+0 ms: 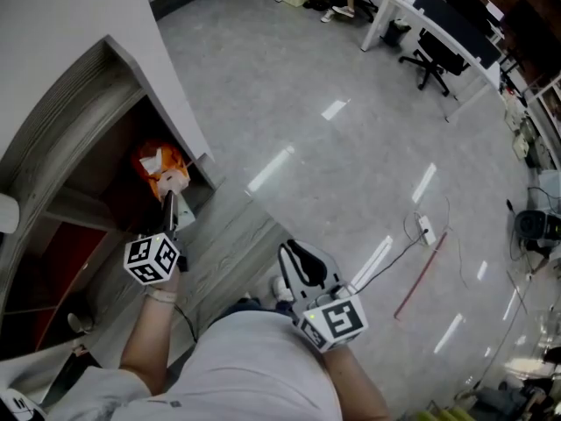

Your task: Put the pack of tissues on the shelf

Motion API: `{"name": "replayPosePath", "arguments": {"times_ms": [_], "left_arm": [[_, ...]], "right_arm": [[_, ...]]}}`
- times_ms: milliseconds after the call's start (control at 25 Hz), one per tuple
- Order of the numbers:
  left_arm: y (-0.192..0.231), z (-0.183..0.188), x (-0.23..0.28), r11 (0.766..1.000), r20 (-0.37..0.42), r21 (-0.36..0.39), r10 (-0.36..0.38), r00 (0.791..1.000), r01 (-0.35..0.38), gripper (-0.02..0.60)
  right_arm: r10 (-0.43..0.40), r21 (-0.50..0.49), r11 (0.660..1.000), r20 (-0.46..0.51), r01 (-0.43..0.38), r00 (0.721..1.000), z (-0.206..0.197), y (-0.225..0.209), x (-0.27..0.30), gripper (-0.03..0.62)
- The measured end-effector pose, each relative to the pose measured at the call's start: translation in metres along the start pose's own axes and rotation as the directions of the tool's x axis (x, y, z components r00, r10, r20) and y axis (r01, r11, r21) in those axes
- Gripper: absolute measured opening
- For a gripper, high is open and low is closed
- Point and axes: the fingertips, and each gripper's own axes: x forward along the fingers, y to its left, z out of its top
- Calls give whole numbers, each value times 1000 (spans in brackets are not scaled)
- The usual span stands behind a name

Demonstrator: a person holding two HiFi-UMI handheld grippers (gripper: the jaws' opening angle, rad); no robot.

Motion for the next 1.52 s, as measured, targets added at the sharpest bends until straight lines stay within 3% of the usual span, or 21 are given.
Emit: {"name": "replayPosePath", "arguments": {"times_ms": [280,760,1160,1520], "left_arm": [[0,-4,1,1000,-12,-12,4,1000,-4,218],[-15,8,-33,999,11,46,-19,1000,18,239],[-14,28,-92,999,85,40,-14,996,11,72],[-12,31,-150,1000,102,-4,16,995,-16,28]], "right_arm": [[-5,1,1000,2,5,1000,-1,-2,-3,57],[86,1,996,-8,-86,996,-3,11,10,57],[261,-9,965,-41,-261,965,-6,48,43,57],[432,-5,902,-56,-433,900,-10,97,74,57]]}}
